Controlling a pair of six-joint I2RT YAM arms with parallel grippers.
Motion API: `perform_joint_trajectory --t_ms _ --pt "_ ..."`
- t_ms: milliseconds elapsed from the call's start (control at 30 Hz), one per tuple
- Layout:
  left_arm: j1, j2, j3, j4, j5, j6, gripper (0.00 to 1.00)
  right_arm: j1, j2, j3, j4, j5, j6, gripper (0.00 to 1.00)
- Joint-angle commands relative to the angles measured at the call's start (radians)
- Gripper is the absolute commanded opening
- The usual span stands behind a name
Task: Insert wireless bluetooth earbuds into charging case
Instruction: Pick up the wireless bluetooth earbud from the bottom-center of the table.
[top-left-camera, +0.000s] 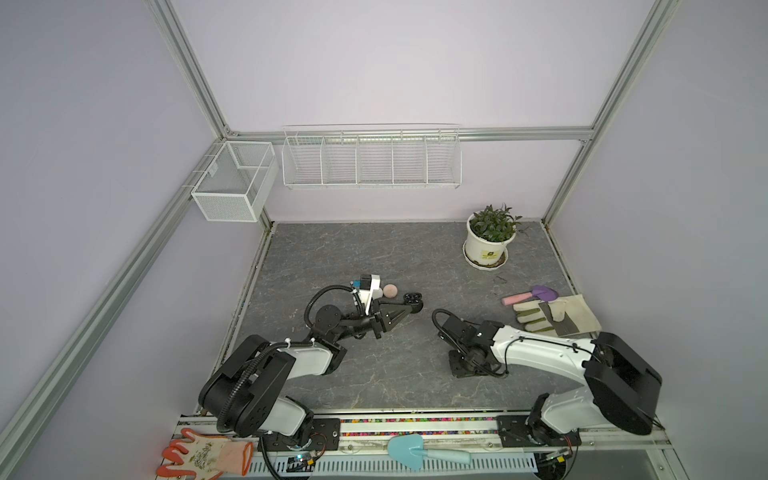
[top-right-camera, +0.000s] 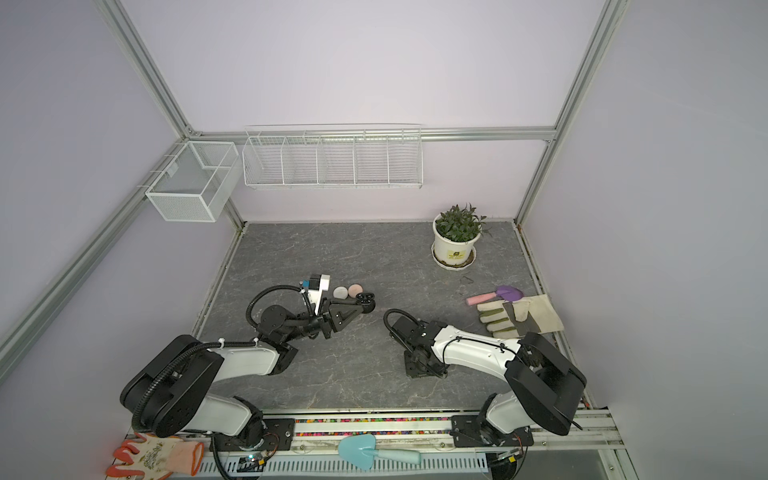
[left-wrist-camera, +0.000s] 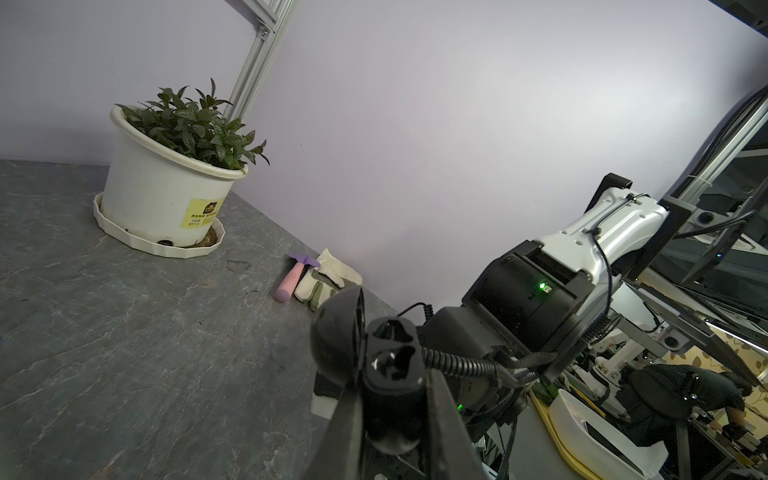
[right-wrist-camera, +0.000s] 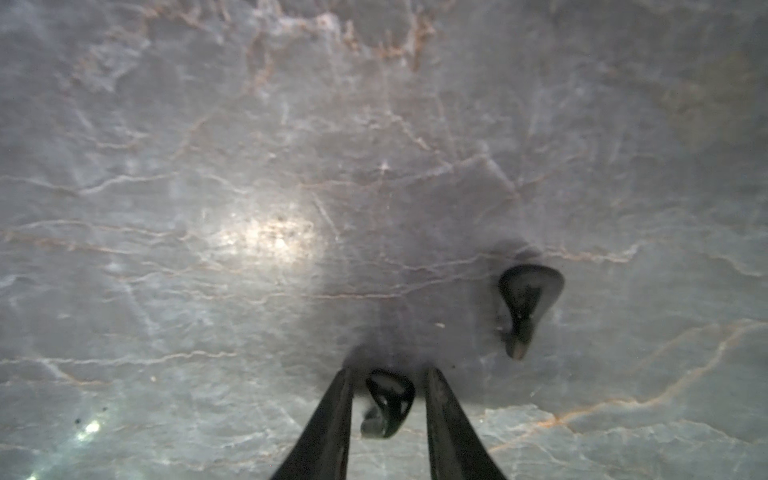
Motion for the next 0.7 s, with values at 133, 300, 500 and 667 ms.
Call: perform_joint_trajectory --t_ms 133,300,500,667 --pt "0.002 0.020 0.032 0.043 0.033 -0.029 0.00 -0.004 0.016 -0.016 0.010 0.020 0.015 0.28" --pt "0.002 0.025 0.033 0.043 0.036 -0.030 0.00 -0.003 0.036 -0.007 0.014 0.019 0.005 0.27" --pt "0.004 0.027 0.031 0.043 0.036 -0.029 0.00 -0.002 0.045 0.003 0.015 0.021 -0.003 0.25" --pt "0.003 0.028 0.031 0.043 0.037 -0.029 0.00 0.001 0.037 0.008 0.012 0.024 -0.004 0.25"
